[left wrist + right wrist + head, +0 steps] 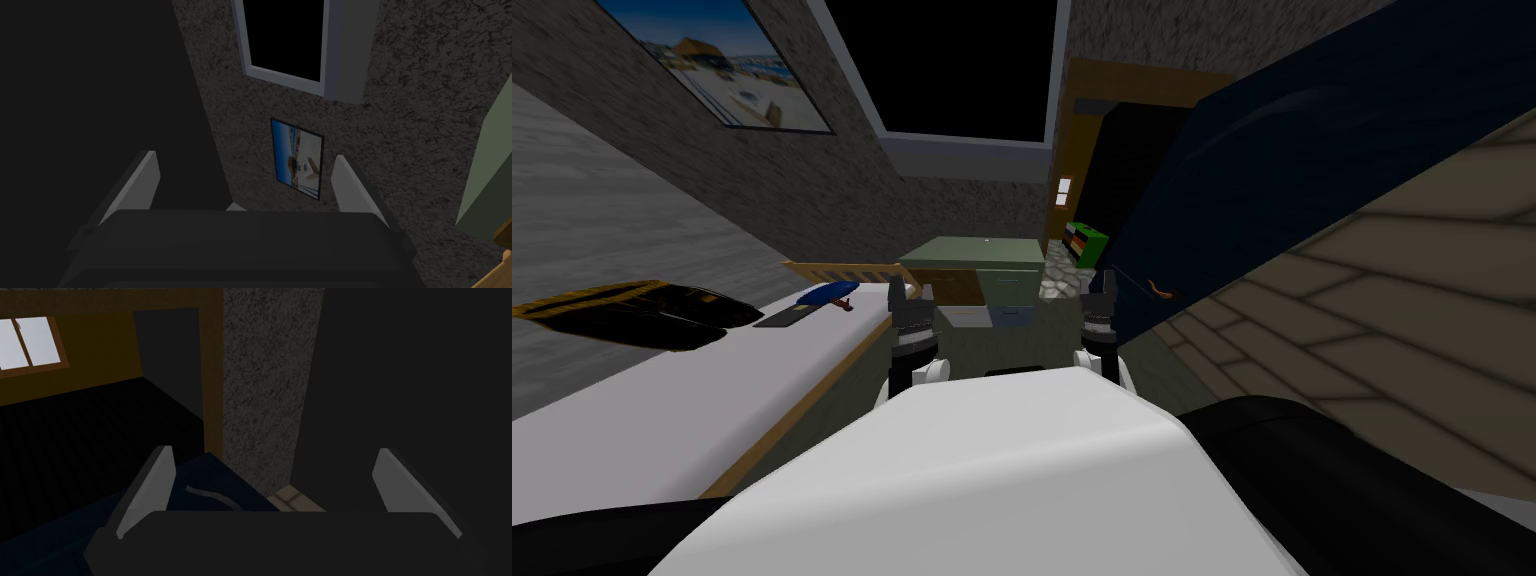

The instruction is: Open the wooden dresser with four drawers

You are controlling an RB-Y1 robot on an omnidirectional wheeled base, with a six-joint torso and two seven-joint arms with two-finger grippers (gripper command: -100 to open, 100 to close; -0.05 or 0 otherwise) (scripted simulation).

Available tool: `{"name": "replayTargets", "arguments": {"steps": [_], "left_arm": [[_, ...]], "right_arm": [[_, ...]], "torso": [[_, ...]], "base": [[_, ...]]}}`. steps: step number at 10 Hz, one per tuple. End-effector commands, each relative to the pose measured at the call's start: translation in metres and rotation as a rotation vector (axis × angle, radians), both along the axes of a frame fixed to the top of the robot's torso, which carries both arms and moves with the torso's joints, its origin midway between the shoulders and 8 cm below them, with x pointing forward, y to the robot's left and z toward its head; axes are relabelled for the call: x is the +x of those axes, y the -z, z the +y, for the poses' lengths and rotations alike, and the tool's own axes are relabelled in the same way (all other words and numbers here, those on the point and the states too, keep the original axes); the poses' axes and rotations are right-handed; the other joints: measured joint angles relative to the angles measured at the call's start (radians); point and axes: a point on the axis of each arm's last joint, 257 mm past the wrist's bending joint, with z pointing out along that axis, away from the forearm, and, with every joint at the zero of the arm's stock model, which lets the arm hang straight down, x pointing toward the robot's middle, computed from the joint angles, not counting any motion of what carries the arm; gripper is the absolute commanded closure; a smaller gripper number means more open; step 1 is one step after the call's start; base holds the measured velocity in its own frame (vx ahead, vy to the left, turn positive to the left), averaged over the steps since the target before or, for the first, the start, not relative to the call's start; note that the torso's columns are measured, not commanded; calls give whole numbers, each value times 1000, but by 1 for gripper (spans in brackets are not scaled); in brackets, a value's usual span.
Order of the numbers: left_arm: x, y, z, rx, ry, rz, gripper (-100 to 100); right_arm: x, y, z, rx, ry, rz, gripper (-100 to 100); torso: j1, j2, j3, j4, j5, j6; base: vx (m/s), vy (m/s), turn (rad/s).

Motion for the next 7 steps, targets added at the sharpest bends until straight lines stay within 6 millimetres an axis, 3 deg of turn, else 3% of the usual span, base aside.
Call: {"name": "replayTargets", "arguments": {"steps": [1,7], "left_arm": [[0,0,0,0,0,0,0],[0,0,0,0,0,0,0]], "right_arm": [[0,0,0,0,0,0,0],[0,0,0,0,0,0,0]], "torso": [[0,40,-82,41,0,0],[0,470,-939,470,0,0]], "base": [[0,0,0],[0,0,0]]}}
